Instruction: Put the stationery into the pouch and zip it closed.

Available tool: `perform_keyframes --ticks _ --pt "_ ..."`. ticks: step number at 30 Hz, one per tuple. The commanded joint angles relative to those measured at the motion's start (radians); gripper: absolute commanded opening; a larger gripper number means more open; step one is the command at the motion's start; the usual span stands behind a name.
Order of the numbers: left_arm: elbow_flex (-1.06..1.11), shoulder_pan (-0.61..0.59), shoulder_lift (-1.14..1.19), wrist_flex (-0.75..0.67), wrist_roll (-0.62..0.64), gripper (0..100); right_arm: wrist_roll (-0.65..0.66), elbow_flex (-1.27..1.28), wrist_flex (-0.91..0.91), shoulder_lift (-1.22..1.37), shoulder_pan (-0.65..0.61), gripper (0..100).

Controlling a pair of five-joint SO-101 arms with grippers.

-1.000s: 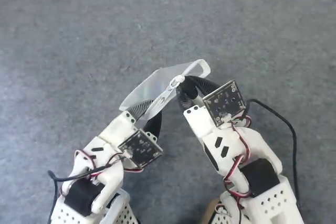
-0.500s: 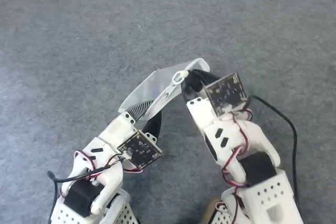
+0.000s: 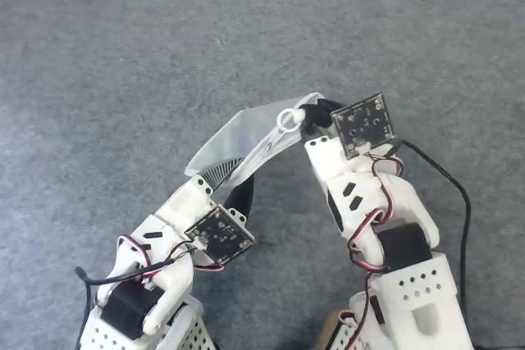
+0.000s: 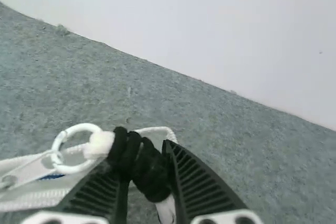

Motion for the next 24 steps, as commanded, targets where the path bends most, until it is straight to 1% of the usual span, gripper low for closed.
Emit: perform_keyframes --ticks 1,7,14,21,24 --pt "0.005 -0.009 -0.006 0.044 0.012 1 -0.023 -0.095 -0.067 0.005 0.125 0.6" --pt "0.005 -0.009 -0.006 0.044 0.012 1 -0.023 -0.114 -0.110 0.096 0.185 0.6" --pt "0.005 -0.009 -0.006 0.044 0.012 1 -0.025 -0.161 -0.125 0.197 0.213 0.6" --pt "0.005 -0.009 -0.008 0.044 0.012 1 -0.031 -0.256 -0.150 0.383 0.283 0.6" --pt "0.005 -0.009 -0.008 0.044 0.012 1 -0.063 -0.299 -0.147 0.455 0.300 0.6"
